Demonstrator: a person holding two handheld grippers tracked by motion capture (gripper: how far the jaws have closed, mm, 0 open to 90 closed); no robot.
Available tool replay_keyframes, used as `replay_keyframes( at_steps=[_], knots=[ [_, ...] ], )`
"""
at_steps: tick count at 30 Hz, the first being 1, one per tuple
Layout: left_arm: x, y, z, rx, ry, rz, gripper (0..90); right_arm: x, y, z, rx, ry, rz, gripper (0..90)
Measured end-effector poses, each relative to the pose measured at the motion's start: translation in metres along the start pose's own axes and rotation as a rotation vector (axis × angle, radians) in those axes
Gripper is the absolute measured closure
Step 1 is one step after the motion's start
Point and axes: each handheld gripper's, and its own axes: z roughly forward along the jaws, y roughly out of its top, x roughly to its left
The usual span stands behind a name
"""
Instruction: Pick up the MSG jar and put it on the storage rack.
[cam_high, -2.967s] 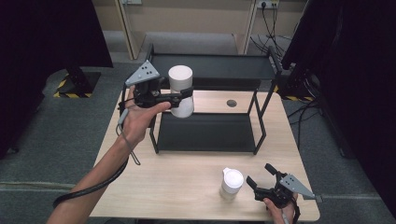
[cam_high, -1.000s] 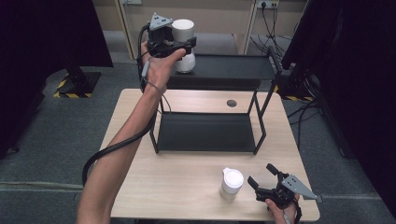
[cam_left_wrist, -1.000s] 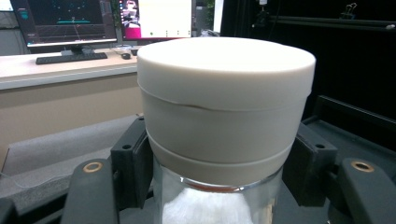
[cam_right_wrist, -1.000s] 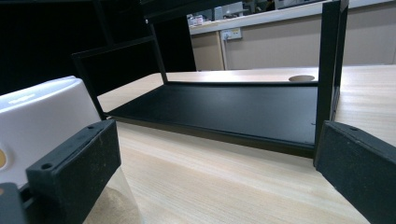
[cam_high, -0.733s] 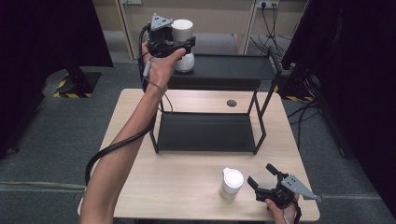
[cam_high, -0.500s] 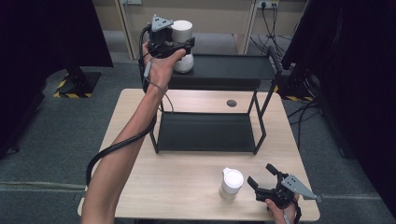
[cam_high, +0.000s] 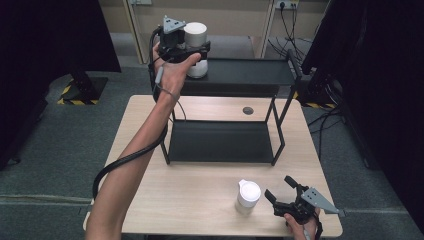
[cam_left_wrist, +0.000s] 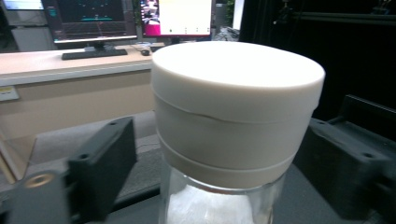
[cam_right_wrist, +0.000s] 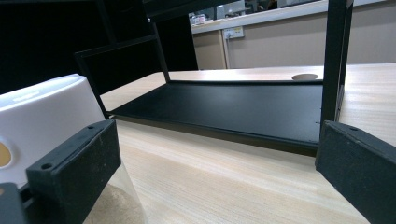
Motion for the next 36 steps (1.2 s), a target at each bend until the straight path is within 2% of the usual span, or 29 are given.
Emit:
replay_keyframes(
  at_steps=[6,12,15,21,28,36],
  knots=[
    [-0.002,0.003,-0.003,0.016,0.013,-0.024,0.4,0.0,0.0,0.0,0.001,0.0,0.0,0.4],
    [-0.001,0.001,-0.008,0.012,-0.015,-0.027,0.0,0.0,0.0,0.0,0.001,-0.001,0.001,0.4],
    [0.0,0.001,-0.013,0.003,-0.036,-0.042,0.0,0.0,0.0,0.0,0.001,-0.001,0.002,0.4],
    [-0.003,-0.002,-0.025,-0.007,-0.053,-0.027,0.0,0.0,0.0,0.0,0.001,-0.002,0.003,0.4],
    [-0.008,-0.013,-0.039,-0.025,-0.094,-0.009,0.1,0.0,0.0,0.0,-0.001,-0.003,0.003,0.4],
    [-0.011,-0.034,-0.057,-0.064,-0.129,0.0,0.1,0.0,0.0,0.0,0.0,-0.003,0.004,0.4]
  ],
)
